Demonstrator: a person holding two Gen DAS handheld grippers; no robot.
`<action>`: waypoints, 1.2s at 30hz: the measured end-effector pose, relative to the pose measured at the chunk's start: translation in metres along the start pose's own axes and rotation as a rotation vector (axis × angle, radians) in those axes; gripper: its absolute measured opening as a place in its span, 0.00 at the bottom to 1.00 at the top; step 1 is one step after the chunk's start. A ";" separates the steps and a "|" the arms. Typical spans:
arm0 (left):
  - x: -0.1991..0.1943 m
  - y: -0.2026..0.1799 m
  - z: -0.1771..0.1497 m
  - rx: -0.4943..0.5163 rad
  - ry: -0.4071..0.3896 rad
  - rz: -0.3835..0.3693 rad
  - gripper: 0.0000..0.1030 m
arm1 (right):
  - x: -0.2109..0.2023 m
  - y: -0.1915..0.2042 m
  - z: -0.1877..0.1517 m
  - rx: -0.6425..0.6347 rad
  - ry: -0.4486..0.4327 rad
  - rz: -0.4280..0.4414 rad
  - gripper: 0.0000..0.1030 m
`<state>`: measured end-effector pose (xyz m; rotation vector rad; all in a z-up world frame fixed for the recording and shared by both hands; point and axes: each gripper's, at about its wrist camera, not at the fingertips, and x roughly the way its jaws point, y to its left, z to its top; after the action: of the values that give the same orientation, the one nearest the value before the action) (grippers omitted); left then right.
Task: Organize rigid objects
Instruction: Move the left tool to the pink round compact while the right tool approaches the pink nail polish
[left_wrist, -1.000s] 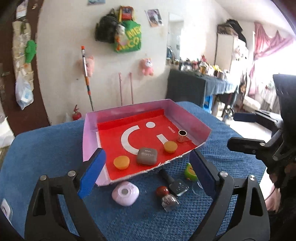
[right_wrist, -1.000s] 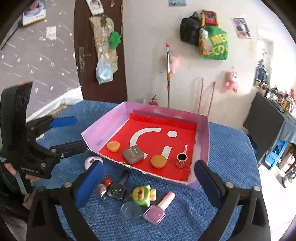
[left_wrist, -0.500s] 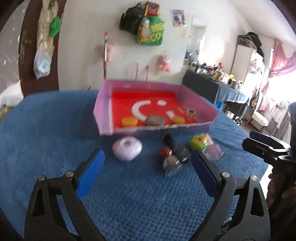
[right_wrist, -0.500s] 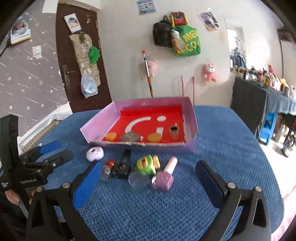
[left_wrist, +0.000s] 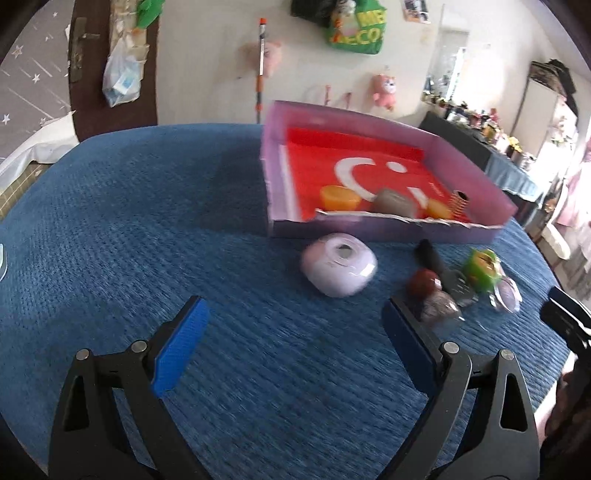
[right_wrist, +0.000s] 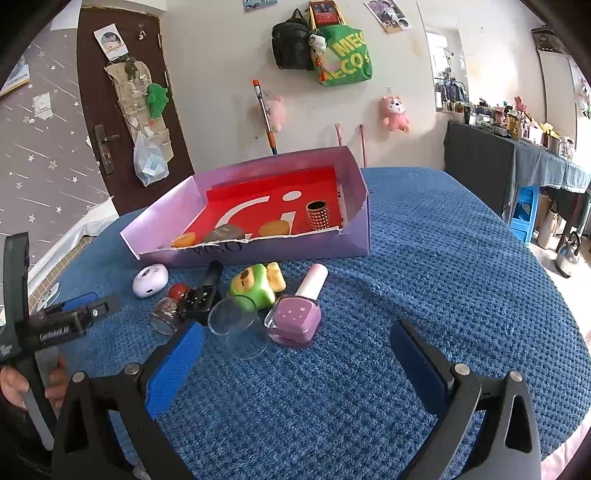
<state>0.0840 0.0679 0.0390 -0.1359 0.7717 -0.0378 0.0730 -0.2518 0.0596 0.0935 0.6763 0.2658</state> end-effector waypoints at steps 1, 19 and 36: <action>0.002 0.003 0.002 -0.004 0.003 0.006 0.93 | 0.001 0.000 0.000 -0.002 0.002 -0.002 1.00; 0.022 0.011 0.022 0.041 0.028 0.091 0.93 | 0.029 0.004 0.003 -0.026 0.049 -0.008 1.00; 0.017 0.004 0.018 0.091 0.051 0.096 0.93 | 0.034 -0.009 0.014 -0.020 0.050 -0.033 1.00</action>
<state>0.1088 0.0720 0.0396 -0.0110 0.8255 0.0144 0.1089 -0.2511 0.0488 0.0569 0.7240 0.2443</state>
